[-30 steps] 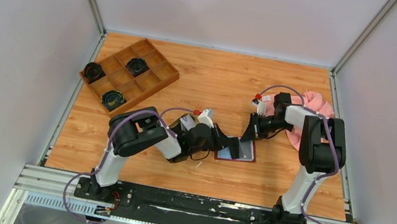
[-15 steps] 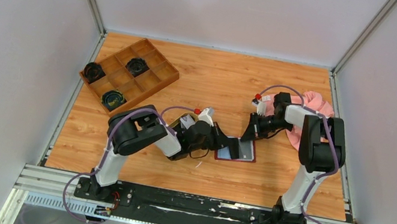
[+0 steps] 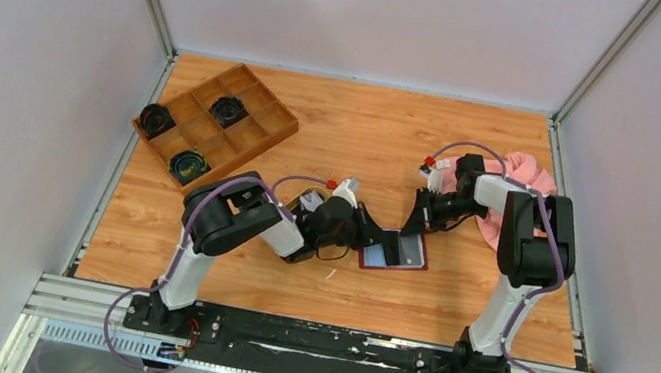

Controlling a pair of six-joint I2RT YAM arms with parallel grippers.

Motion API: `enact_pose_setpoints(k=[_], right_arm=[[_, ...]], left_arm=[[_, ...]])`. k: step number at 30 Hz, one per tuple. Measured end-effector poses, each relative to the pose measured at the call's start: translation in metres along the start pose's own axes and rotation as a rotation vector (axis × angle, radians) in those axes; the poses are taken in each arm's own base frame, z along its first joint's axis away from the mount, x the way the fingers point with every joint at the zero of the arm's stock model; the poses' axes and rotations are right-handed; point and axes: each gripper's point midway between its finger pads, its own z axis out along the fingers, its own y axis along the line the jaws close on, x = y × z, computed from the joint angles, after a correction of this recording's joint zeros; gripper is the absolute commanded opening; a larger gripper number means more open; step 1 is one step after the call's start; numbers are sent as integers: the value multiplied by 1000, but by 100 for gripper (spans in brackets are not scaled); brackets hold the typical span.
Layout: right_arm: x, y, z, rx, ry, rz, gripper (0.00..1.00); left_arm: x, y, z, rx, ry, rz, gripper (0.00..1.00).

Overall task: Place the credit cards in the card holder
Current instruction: Insert the credit card into the card holder.

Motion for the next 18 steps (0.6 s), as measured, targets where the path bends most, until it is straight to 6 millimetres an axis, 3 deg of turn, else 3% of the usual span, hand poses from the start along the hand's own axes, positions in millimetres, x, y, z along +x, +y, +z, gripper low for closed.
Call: enact_pose_setpoints(k=[12, 18], right_arm=[[-3, 3, -2, -8, -11, -29, 3], [-16, 14, -17, 3, -40, -119, 4]], left_arm=[[7, -4, 9, 30, 57, -33, 0], [9, -6, 13, 34, 76, -33, 0]])
